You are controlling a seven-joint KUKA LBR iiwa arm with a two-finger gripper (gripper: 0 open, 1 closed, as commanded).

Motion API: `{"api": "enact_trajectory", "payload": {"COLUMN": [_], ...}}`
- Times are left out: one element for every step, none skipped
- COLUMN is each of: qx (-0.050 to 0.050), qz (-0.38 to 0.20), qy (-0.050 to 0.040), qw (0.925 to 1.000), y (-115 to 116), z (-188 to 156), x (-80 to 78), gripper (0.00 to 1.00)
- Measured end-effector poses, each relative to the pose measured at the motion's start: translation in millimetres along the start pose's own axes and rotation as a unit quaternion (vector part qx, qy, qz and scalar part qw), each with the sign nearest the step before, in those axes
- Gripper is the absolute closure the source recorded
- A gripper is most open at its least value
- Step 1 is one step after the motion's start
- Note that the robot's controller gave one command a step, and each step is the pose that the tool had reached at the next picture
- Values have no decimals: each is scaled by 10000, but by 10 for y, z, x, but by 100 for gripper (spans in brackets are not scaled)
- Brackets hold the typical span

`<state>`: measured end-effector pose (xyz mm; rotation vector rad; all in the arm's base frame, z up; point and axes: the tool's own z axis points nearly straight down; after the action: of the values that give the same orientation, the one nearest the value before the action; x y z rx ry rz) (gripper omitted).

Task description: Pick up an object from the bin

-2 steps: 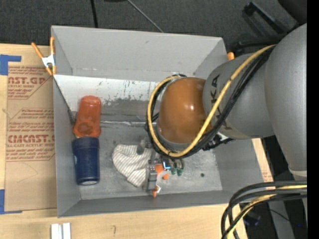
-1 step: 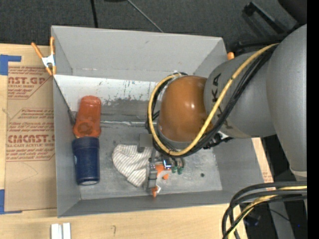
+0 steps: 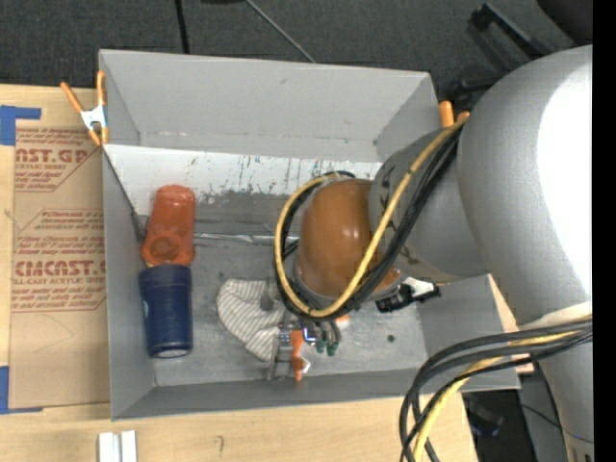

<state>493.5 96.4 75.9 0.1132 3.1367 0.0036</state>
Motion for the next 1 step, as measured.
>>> {"api": "enact_trajectory", "payload": {"qx": [-12], "qz": [29], "qy": [-54], "qw": [10000], "y": [-4], "z": [306], "x": [-32], "gripper": [0]}}
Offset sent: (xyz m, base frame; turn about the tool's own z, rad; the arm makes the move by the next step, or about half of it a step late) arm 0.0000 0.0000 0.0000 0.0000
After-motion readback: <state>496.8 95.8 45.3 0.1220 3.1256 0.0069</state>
